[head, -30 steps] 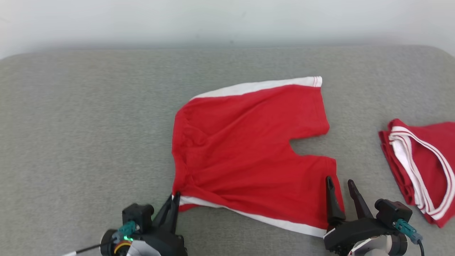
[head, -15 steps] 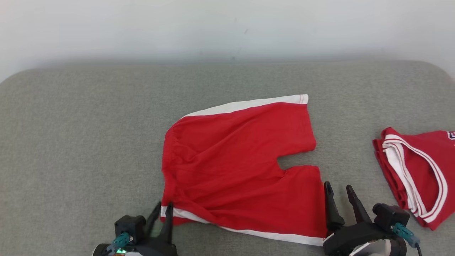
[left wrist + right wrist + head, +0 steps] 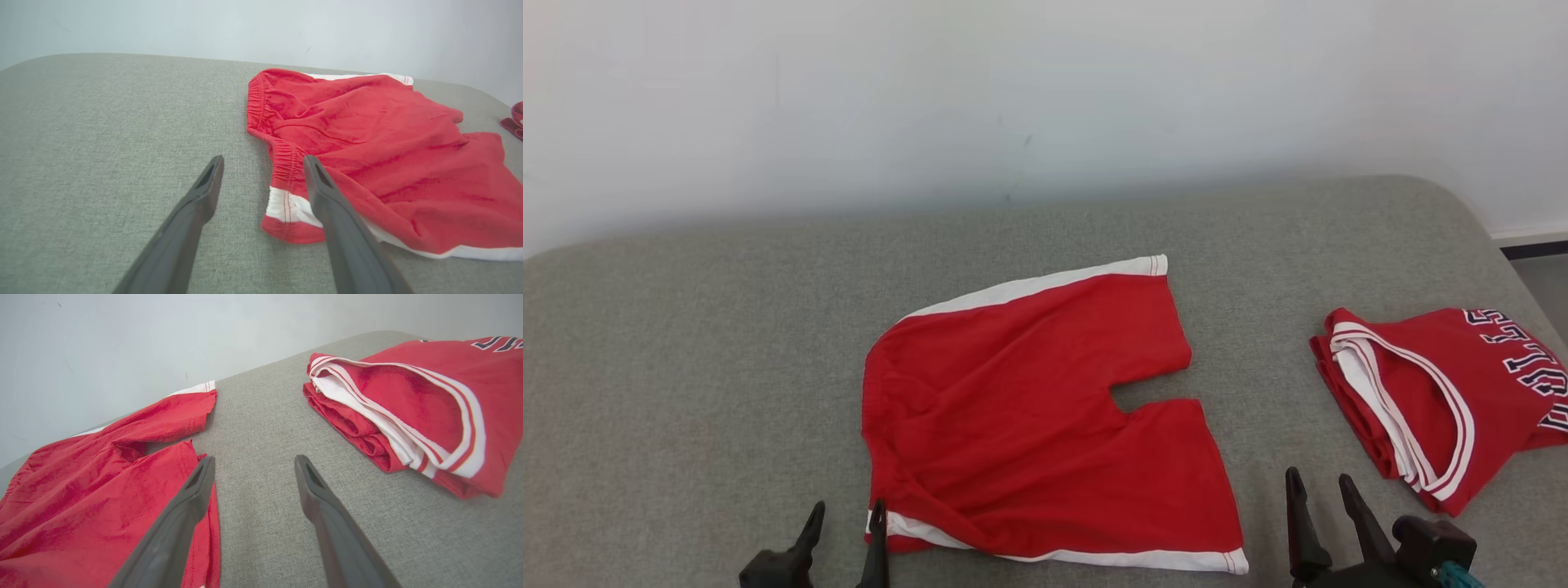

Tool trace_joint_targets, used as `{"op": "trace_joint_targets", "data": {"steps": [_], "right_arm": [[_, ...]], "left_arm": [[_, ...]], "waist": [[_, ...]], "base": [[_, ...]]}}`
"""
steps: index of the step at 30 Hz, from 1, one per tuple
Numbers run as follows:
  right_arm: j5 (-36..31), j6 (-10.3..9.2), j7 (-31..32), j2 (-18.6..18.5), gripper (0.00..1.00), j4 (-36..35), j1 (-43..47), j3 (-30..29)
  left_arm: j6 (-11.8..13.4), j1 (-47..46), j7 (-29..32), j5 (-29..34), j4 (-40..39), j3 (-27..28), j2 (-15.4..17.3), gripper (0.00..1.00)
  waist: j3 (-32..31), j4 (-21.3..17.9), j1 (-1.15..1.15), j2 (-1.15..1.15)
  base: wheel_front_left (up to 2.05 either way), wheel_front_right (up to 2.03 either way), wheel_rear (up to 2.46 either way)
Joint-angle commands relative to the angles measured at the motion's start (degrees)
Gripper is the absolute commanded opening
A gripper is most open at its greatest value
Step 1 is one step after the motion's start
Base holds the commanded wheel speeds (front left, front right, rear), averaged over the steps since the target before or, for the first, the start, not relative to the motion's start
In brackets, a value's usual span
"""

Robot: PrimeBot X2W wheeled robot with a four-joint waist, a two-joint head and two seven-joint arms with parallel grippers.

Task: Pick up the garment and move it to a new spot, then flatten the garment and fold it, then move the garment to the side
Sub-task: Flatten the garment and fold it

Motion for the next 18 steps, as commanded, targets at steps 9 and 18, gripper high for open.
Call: {"op": "trace_joint_targets", "data": {"steps": [9,18], "right_arm": [[-2.26,-0.16,0.02,0.07,1.00,-2.03,3.91,0.35],[-7.11,-0.16,0.02,0.05,1.00,-7.95,5.64,3.39]], "left_arm": [[-1.34,8.83,-0.18,6.62,-7.52,6.39,-1.37,1.00],[-2.33,12.39,-0.18,10.72,-11.20,10.90,-2.72,1.00]], "waist": [[-2.89,-0.61,0.01,0.00],[-4.26,-0.31,0.01,0.00]], "base": [[0.00,0.00,0.00],[0.00,0.00,0.00]]}}
